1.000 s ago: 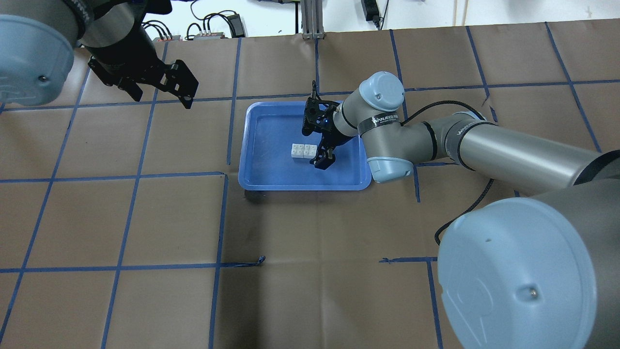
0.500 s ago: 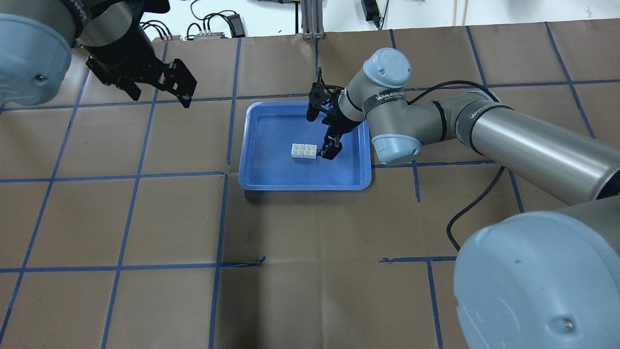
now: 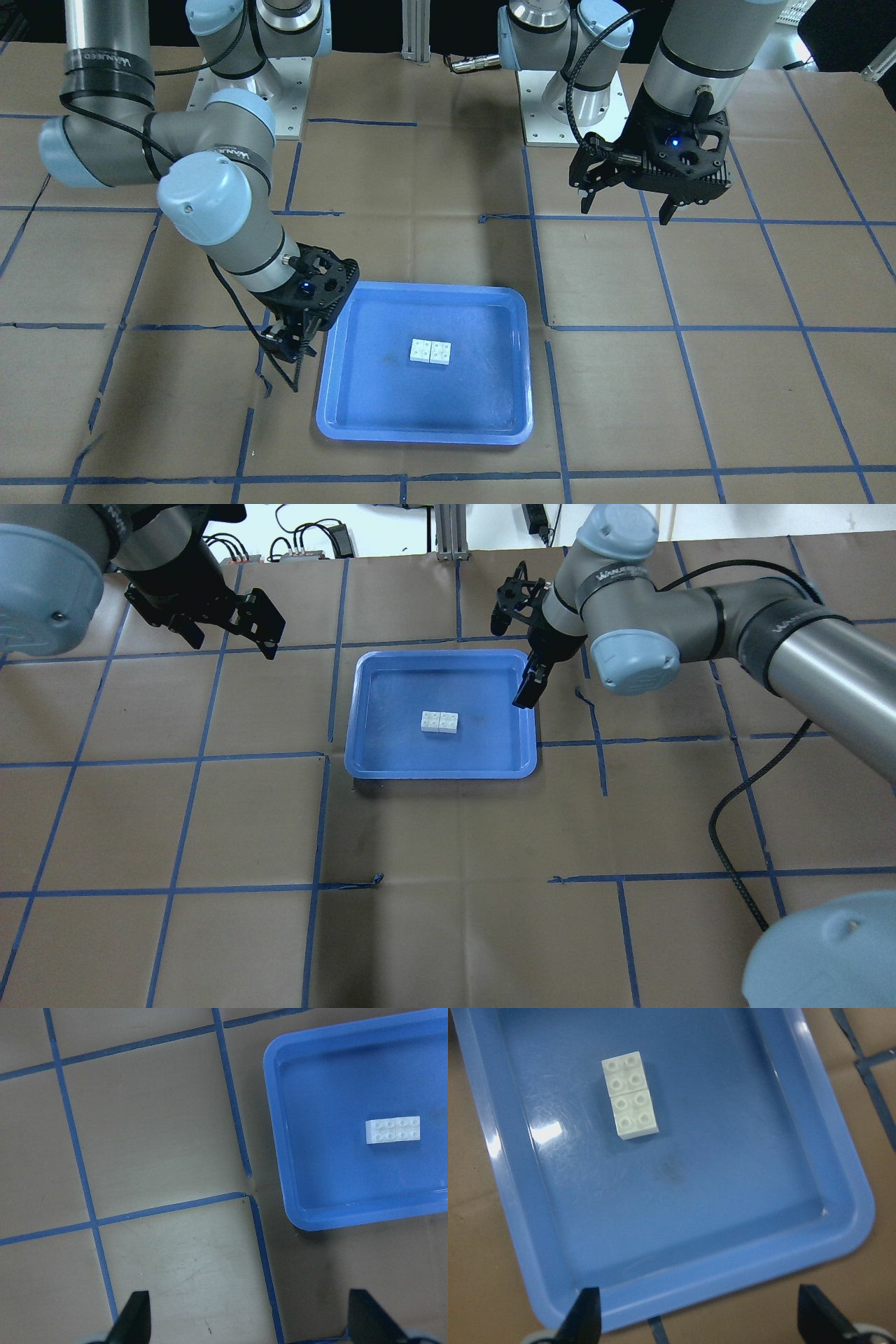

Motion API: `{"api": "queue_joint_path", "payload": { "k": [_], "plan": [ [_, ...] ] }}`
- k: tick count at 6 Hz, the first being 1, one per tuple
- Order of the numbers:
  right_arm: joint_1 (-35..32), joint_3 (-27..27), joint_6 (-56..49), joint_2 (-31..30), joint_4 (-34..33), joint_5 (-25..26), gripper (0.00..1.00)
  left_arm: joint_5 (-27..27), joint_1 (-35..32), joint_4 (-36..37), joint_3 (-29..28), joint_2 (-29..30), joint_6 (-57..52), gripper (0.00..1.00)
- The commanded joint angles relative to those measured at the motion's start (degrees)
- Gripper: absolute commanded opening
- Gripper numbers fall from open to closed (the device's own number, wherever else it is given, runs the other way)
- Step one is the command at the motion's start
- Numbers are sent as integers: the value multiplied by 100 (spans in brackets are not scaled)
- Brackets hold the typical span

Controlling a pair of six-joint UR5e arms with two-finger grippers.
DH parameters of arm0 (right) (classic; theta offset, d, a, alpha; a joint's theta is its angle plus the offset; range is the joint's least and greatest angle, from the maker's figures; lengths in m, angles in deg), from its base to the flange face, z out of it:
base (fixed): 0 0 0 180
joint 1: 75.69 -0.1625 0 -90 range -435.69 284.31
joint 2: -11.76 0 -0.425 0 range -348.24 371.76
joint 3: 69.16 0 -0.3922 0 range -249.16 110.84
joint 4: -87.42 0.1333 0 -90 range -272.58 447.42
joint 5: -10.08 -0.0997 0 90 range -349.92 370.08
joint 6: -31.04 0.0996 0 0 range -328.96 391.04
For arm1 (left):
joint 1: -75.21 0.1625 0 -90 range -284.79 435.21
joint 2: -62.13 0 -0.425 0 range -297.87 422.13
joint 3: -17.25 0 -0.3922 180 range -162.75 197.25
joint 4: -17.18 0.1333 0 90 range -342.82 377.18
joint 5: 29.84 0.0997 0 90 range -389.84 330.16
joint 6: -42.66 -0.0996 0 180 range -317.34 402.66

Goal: Assemble white blocks and place on blue tray

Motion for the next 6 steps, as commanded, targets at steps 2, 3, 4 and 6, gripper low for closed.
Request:
{"api": "queue_joint_path", "payload": {
  "k": [2,3,4,6],
  "plan": [
    [326,-213,2818,-797,1260,877,100,-6,-12,0,-7,22,14,99],
    [431,-449,3498,-1009,1961,984,100,-6,-21,0,-7,31,14,99],
    [501,-800,4106,-1124,2438,1002,100,-6,-21,9,2,40,14,99],
    [502,-1076,4946,-1422,2854,1037,100,-6,-21,9,2,49,14,99]
  ]
}}
